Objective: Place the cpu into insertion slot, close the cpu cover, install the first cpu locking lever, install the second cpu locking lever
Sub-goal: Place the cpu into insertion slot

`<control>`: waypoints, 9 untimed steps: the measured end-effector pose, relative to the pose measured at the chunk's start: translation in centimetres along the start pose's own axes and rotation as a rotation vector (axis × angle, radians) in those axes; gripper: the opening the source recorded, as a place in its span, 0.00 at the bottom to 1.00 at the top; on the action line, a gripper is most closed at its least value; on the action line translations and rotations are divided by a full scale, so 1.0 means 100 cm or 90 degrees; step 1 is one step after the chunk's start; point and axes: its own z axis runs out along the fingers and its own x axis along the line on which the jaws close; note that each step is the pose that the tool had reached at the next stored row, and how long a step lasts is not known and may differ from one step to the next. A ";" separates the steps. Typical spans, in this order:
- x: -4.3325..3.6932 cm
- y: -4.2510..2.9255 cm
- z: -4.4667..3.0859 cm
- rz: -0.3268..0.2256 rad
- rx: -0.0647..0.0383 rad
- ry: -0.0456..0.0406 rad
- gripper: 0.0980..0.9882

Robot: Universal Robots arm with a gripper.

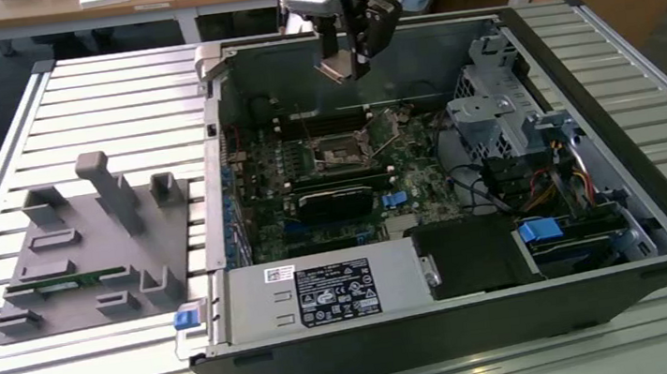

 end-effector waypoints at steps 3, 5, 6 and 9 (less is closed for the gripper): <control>0.0001 -0.0001 0.0002 0.014 0.000 -0.0013 0.49; 0.0001 -0.0002 0.0004 0.024 0.000 -0.0021 0.49; 0.0002 -0.0003 0.0005 0.028 0.000 -0.0025 0.49; 0.0002 -0.0004 0.0008 0.041 -0.001 -0.0036 0.49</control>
